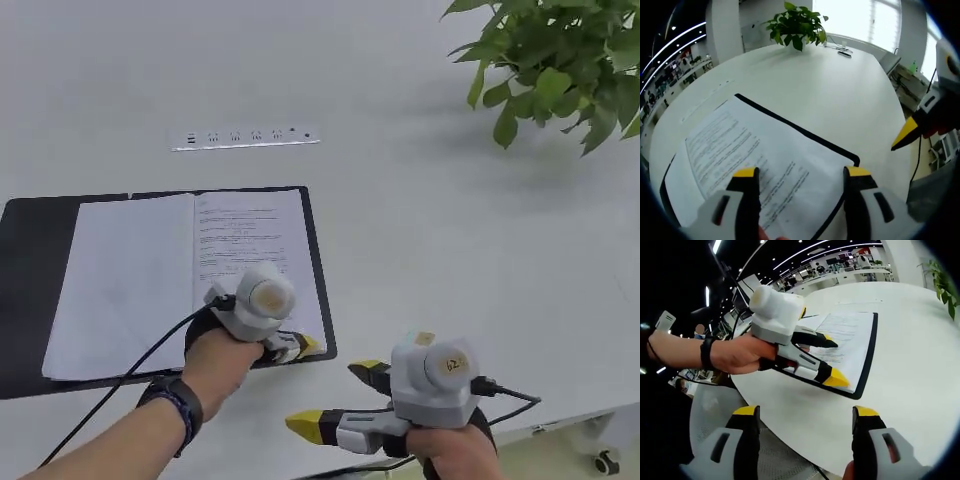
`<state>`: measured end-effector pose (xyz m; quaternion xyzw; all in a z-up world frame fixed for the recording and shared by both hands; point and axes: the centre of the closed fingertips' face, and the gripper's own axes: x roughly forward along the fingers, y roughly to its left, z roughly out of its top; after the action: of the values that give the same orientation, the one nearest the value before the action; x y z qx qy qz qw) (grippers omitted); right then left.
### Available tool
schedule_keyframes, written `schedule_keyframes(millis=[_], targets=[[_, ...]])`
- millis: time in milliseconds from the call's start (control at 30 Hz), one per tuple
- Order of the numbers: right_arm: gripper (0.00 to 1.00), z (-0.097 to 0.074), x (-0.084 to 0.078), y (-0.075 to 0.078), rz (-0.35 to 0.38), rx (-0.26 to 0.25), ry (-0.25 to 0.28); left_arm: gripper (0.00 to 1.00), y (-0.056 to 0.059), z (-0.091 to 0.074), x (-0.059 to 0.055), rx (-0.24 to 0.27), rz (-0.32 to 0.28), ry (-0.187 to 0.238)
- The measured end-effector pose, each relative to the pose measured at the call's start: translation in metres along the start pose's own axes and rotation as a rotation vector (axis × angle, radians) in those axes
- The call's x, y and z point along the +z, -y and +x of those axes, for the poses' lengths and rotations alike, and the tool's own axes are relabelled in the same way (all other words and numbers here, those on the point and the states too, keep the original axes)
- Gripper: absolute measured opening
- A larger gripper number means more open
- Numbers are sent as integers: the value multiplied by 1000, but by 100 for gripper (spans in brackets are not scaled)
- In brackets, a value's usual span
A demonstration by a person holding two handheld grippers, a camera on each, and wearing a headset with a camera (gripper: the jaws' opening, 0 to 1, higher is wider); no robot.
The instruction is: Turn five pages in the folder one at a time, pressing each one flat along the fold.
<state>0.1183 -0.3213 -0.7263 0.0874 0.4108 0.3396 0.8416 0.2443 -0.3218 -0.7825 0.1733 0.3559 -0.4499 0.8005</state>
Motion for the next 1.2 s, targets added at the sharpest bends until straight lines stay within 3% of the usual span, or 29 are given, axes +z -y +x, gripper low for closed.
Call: schedule_keyframes(millis=[167, 267, 533, 733, 800, 867, 1200], targets=[[71, 4, 8, 8, -1, 1, 15, 55, -11, -3, 1, -10, -22, 25], [69, 6, 14, 16, -12, 3, 8, 49, -14, -3, 0, -3, -3, 23], [66, 8, 38, 31, 16, -2, 63, 41, -19, -3, 0, 18, -27, 50], [64, 17, 43, 37, 1, 0, 50, 33, -25, -7, -2, 16, -74, 69], [63, 21, 56, 43, 40, 9, 101, 31, -26, -9, -3, 19, -82, 70], [62, 25, 65, 47, 67, 13, 130, 30, -26, -9, -4, 16, -93, 76], [57, 57, 95, 69, 108, 23, 163, 29, -28, -17, -10, 15, -139, 90]])
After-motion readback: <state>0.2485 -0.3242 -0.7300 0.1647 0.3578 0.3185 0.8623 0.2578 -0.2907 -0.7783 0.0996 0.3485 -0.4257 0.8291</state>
